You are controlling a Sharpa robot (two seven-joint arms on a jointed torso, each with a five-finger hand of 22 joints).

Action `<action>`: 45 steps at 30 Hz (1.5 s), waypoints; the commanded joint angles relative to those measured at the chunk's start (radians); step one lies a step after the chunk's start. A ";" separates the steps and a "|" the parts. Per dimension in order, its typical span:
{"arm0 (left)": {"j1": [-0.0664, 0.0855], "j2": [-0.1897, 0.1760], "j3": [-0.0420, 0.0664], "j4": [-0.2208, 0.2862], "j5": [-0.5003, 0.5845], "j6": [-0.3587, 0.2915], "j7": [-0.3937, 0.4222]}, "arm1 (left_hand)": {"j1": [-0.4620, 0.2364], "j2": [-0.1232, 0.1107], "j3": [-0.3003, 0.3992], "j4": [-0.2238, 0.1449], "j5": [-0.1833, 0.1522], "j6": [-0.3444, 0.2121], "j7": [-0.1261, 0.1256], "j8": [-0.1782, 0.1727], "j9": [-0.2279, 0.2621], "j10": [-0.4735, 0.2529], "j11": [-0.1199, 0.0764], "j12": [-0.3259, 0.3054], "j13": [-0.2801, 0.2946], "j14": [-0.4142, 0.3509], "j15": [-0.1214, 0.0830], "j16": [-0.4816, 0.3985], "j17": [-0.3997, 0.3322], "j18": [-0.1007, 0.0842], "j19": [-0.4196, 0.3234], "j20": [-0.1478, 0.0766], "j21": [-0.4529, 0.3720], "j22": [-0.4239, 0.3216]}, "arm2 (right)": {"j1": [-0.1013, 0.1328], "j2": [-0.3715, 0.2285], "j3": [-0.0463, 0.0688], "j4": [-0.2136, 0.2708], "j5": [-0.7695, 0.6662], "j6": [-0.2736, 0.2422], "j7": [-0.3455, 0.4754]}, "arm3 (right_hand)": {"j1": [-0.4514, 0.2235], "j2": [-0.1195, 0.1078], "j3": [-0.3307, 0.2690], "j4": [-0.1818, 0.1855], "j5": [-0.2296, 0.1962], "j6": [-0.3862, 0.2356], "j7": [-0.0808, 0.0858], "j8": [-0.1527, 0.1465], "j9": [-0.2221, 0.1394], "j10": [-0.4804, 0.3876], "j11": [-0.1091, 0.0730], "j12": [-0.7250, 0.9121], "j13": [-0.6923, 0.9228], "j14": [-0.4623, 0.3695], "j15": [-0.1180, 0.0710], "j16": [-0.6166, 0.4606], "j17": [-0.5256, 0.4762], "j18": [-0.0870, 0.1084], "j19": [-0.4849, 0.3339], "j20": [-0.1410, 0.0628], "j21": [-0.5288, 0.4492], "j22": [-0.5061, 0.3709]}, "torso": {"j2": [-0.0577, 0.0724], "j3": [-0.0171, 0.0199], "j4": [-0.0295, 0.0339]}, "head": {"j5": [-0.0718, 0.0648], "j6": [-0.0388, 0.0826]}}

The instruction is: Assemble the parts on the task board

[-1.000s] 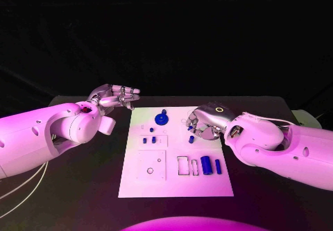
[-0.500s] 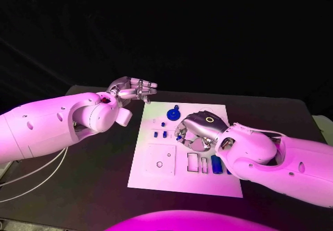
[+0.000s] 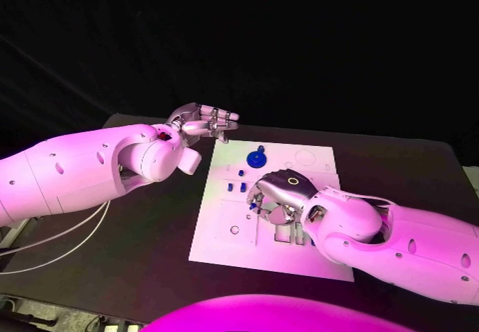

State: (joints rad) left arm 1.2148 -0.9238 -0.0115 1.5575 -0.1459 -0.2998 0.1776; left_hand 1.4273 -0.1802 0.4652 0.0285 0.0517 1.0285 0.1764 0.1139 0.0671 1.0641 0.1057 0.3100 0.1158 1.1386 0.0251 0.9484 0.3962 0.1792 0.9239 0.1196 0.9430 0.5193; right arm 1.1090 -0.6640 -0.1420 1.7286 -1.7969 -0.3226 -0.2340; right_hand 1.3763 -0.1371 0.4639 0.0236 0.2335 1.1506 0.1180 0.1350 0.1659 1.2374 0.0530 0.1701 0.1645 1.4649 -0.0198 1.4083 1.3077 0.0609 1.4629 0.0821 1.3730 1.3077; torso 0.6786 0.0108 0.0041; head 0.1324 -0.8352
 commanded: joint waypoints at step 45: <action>0.001 0.005 0.001 0.006 0.001 0.025 -0.002 | -0.002 0.009 -0.007 -0.004 0.001 -0.006 0.000 -0.004 -0.001 -0.010 0.003 0.007 0.002 -0.006 0.006 -0.007 -0.003 0.005 0.005 0.003 -0.008 -0.003 | -0.040 0.043 -0.003 -0.063 0.003 0.039 0.019 | -0.011 0.001 0.006 0.003 -0.005 0.003 0.001 0.001 0.001 0.007 -0.003 -0.008 -0.002 0.063 -0.006 0.002 0.029 -0.018 0.025 -0.002 -0.001 0.188 | 0.000 0.0009 -0.0005 | 0.022 -0.024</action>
State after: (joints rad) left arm 1.2149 -0.9207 -0.0115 1.5604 -0.1459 -0.2931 0.1723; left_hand 1.4273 -0.1802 0.4625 0.0257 0.0518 1.0286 0.1764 0.1141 0.0672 1.0606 0.1093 0.3140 0.1157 1.1352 0.0285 0.9484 0.3949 0.1793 0.9239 0.1196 0.9372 0.5169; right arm 1.0695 -0.6222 -0.1446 1.6672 -1.7915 -0.2943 -0.2203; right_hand 1.3765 -0.1373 0.4665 0.0266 0.2318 1.1482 0.1192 0.1347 0.1657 1.2380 0.0537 0.1661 0.1635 1.4649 -0.0198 1.4082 1.3074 0.0609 1.4629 0.0821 1.3728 1.3073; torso 0.6783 0.0115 0.0036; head 0.1532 -0.8580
